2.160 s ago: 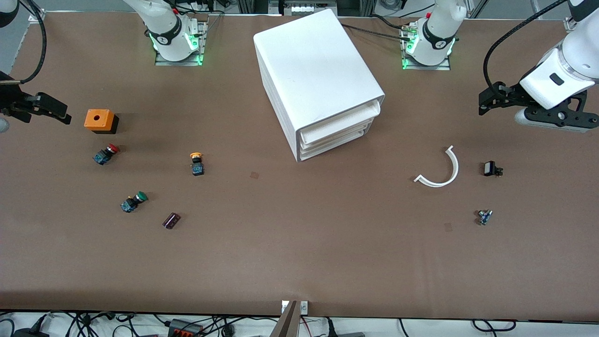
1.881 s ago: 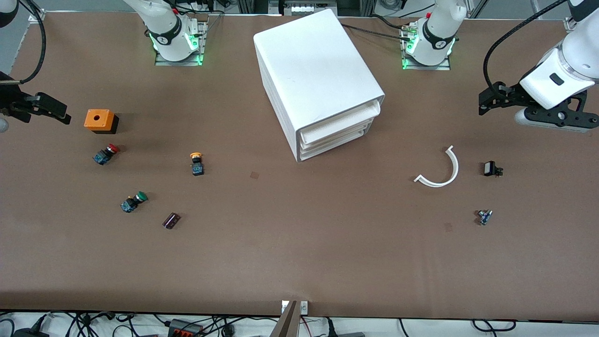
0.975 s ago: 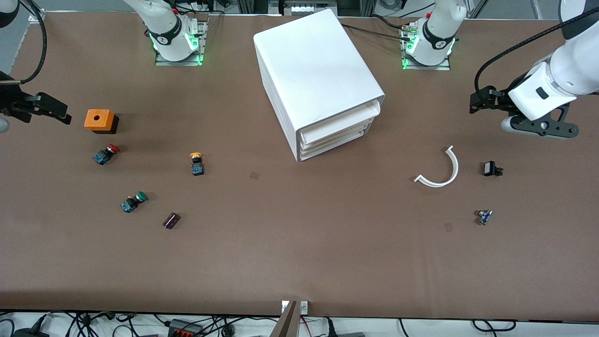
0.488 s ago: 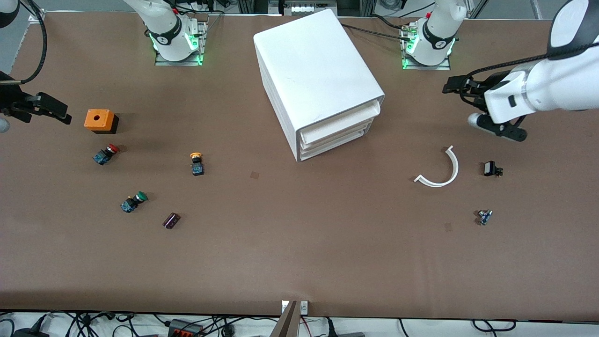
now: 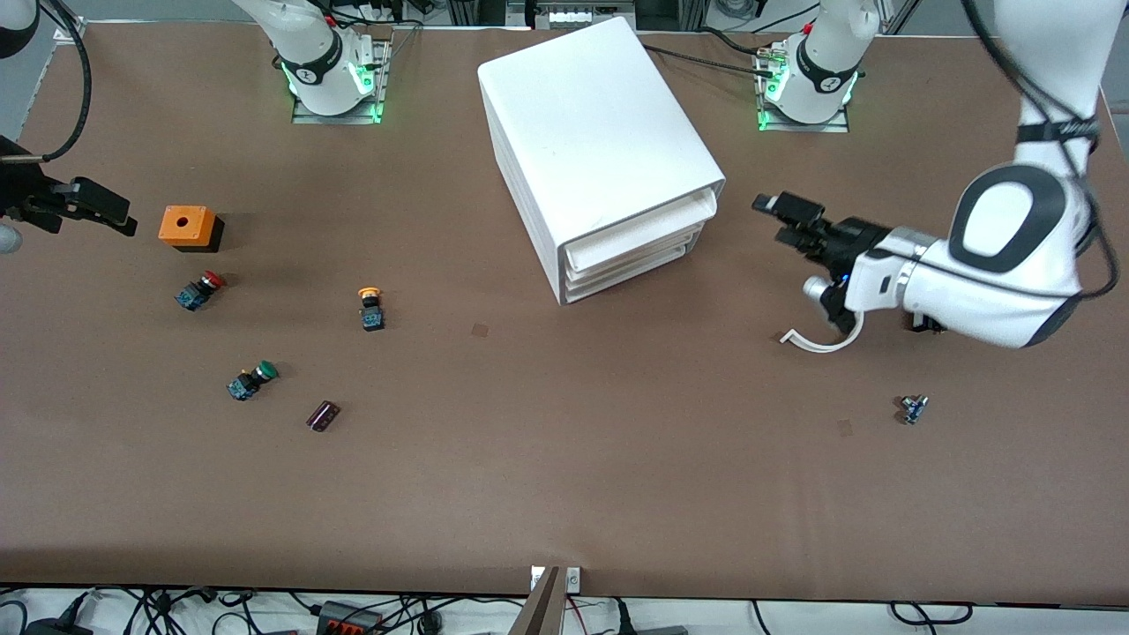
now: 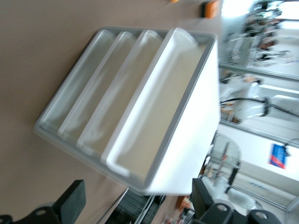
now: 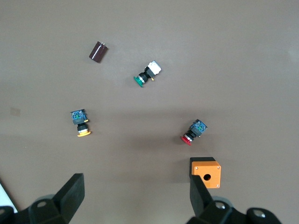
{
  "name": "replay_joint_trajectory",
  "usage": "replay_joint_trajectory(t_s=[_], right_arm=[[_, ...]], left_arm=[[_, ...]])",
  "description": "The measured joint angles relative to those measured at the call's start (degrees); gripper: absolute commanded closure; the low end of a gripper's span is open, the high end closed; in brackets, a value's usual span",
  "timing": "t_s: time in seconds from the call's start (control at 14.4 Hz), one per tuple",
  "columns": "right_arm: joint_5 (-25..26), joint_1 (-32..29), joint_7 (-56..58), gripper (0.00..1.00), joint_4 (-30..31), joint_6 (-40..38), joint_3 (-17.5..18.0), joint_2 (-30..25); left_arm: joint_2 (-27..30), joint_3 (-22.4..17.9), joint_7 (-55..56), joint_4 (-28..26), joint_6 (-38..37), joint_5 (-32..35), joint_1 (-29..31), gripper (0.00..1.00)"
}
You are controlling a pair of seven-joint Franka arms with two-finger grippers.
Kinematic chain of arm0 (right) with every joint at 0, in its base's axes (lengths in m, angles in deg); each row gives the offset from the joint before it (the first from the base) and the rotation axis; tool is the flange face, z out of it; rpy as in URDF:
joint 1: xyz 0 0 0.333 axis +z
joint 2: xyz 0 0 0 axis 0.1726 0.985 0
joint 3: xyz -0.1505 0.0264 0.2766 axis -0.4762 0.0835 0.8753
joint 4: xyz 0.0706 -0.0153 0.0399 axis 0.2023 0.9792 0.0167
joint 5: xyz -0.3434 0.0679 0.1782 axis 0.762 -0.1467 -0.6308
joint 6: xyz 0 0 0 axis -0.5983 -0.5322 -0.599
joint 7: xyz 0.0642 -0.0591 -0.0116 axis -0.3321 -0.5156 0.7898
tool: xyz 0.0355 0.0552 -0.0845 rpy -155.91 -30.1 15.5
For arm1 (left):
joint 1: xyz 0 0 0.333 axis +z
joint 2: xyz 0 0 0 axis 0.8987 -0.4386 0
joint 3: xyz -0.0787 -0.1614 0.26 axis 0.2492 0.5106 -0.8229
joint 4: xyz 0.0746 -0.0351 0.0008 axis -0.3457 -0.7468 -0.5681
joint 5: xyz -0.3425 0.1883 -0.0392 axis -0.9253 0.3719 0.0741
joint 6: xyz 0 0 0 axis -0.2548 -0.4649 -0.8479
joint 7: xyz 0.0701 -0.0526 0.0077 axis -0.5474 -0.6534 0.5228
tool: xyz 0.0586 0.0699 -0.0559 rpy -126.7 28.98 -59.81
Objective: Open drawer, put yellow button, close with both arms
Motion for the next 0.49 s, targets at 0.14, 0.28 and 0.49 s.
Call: replay_joint_trajectory(t_s=[0.14,0.28,0.49], right_arm=[[-0.1,0.2,0.1,0.00,0.1,0.1,0.3,1.2],[-0.6,1.4,0.0,0.00,0.2,0.1,0.7,3.6],[-0.9,4.1,0.1,0.00,0.2,0.4,0.9,8.1]], left_arm=[[-2.1,0.0,-6.3,-3.0,2.2,-4.8,0.0,0.00],[-2.8,0.1,-12.0,-6.2,3.4,-6.9,-0.1,0.00],[-2.9,0.1,-18.3,-10.5,4.8,-9.1,-0.1,0.00]])
